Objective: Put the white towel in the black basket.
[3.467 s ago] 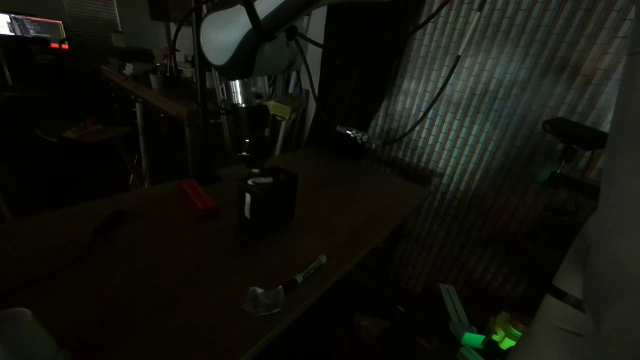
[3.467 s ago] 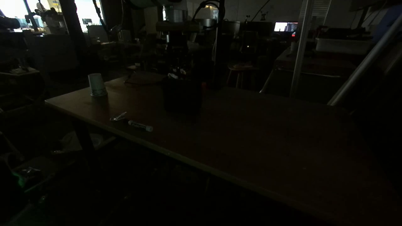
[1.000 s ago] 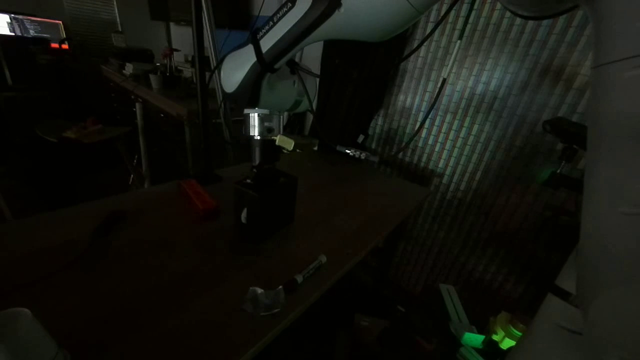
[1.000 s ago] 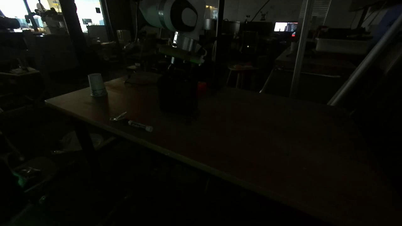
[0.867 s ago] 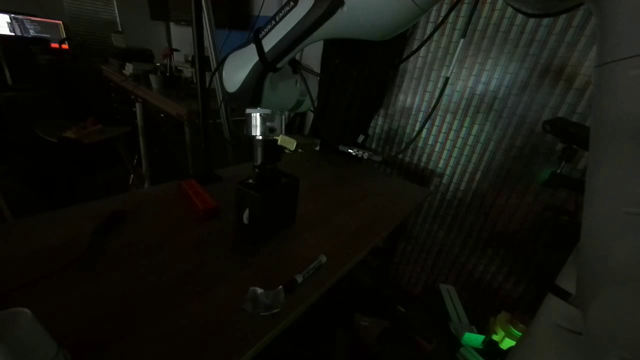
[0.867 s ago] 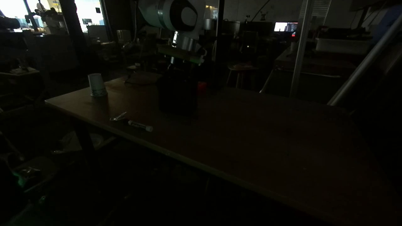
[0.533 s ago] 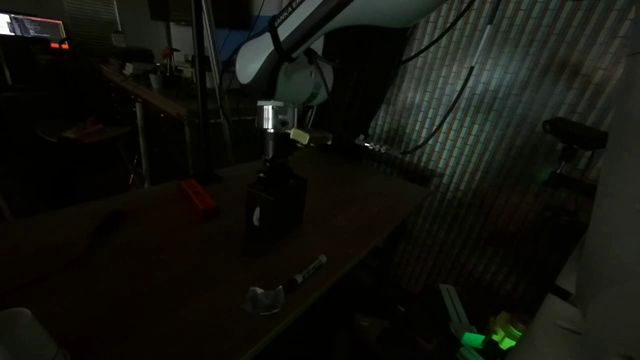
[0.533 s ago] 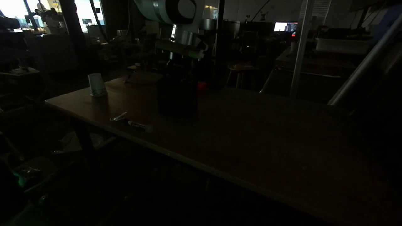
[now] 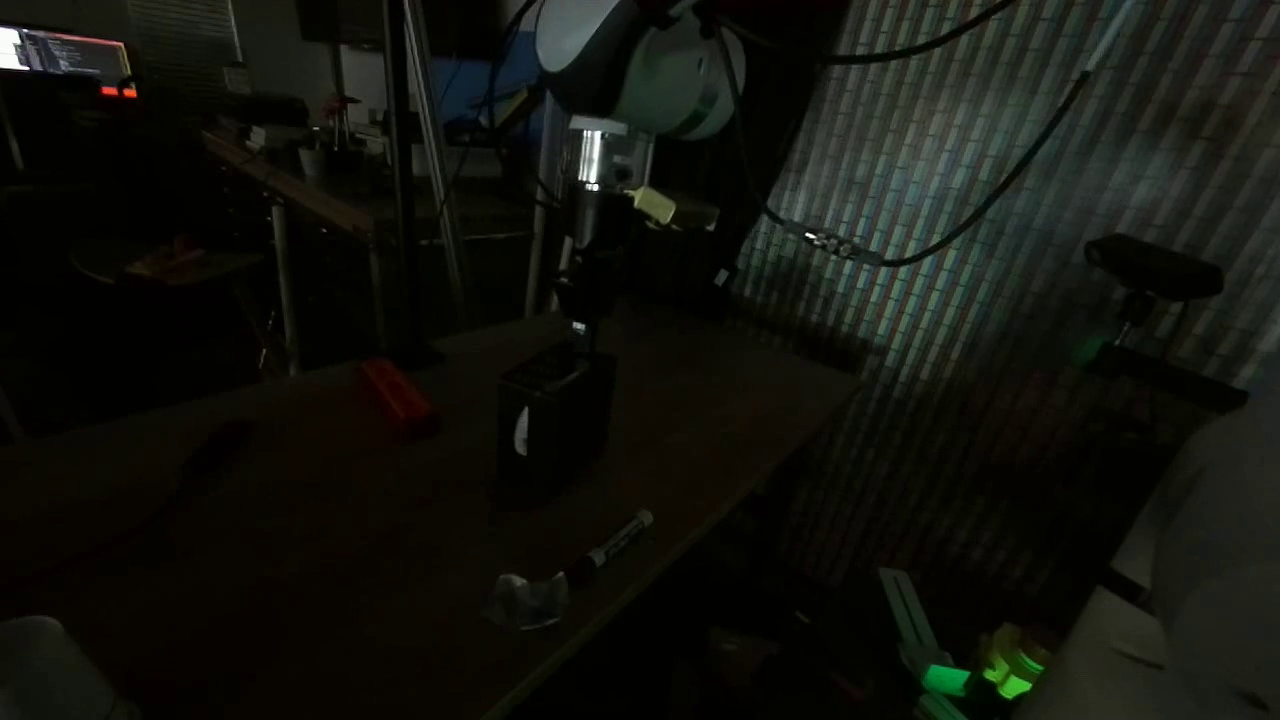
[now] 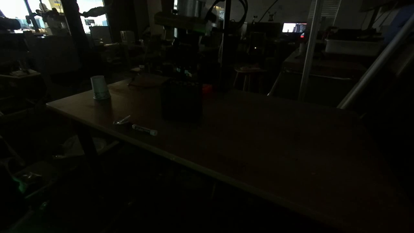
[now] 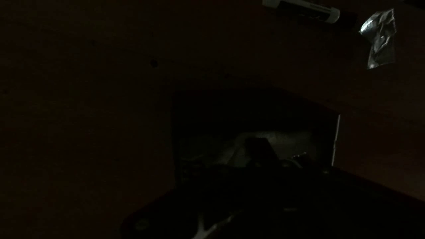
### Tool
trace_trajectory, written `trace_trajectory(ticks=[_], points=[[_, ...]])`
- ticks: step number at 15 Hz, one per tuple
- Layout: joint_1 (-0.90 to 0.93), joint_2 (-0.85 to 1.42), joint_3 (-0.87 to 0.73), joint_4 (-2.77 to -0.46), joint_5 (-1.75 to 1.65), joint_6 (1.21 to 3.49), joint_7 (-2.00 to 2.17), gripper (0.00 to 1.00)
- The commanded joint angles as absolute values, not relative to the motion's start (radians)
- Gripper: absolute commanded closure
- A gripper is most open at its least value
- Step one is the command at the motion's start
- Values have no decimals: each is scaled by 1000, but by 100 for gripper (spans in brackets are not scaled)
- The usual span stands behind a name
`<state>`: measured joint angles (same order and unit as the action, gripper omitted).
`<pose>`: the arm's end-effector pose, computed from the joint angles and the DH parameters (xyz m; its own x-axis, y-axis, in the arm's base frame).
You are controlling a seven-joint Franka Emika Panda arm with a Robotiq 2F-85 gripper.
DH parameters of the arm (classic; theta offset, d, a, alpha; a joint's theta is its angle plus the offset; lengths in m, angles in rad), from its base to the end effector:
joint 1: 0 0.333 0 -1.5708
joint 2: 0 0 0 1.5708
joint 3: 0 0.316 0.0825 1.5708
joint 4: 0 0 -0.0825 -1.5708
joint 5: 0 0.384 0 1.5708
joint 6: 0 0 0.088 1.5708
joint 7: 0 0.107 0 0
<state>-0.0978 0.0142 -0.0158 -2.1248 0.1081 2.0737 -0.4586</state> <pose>0.5332 -0.0552 0.3984 0.9578 0.2868 -0.0205 0.2829 -0.9527 -0.1113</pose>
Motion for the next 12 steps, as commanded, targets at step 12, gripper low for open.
trace_trajectory(ticks=[12], points=[[-46,-480,-39,-2491,101,2135,-284,79]])
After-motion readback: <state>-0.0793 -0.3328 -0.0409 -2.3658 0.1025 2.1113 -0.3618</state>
